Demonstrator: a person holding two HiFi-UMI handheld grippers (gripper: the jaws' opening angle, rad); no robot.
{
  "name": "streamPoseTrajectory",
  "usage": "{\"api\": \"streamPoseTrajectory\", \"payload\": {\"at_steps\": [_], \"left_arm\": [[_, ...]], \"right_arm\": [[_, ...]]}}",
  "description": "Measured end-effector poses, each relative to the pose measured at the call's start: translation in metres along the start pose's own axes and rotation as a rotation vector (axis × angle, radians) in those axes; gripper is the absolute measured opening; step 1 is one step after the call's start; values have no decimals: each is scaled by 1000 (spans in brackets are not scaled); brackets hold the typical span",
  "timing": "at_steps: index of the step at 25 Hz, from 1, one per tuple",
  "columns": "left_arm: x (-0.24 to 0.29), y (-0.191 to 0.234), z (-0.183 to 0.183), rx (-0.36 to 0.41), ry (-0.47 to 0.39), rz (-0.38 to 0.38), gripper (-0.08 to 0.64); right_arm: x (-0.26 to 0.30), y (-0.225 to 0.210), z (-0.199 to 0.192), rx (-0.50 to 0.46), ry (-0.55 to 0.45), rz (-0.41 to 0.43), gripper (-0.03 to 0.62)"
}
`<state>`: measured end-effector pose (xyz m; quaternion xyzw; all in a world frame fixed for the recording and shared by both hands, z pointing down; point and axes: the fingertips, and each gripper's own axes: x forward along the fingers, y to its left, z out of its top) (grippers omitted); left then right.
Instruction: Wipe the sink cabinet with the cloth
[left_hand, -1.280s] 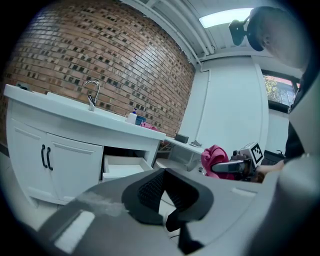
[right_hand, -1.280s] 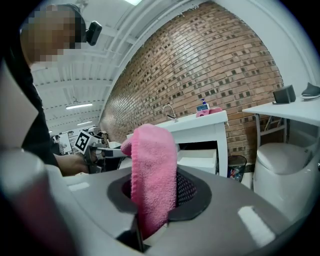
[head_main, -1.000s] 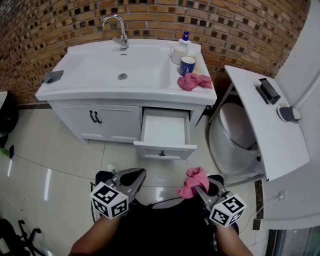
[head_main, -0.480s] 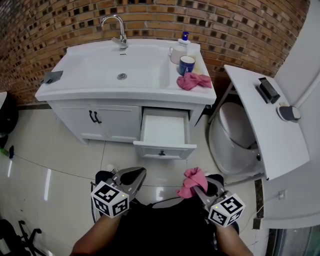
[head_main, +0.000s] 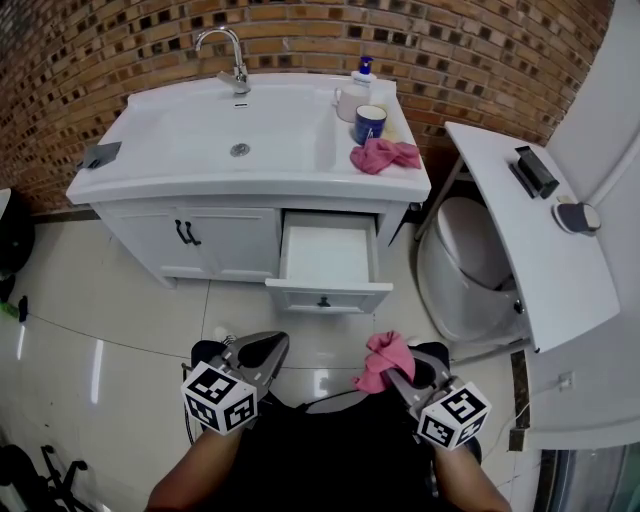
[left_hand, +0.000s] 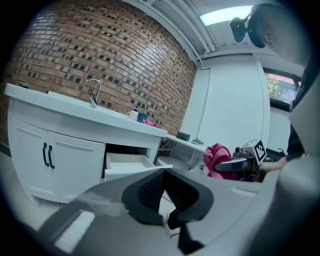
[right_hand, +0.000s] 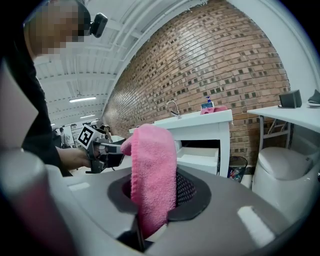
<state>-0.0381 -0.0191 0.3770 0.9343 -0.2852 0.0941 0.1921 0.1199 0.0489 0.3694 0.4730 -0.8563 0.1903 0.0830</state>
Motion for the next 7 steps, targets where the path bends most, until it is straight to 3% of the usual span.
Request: {"api": "streamPoseTrajectory", "payload": {"at_steps": [7], "left_arm": [[-4, 5, 0, 1, -2, 12, 5]], "right_arm": [[0, 0, -3, -1, 11, -3, 89]]}}
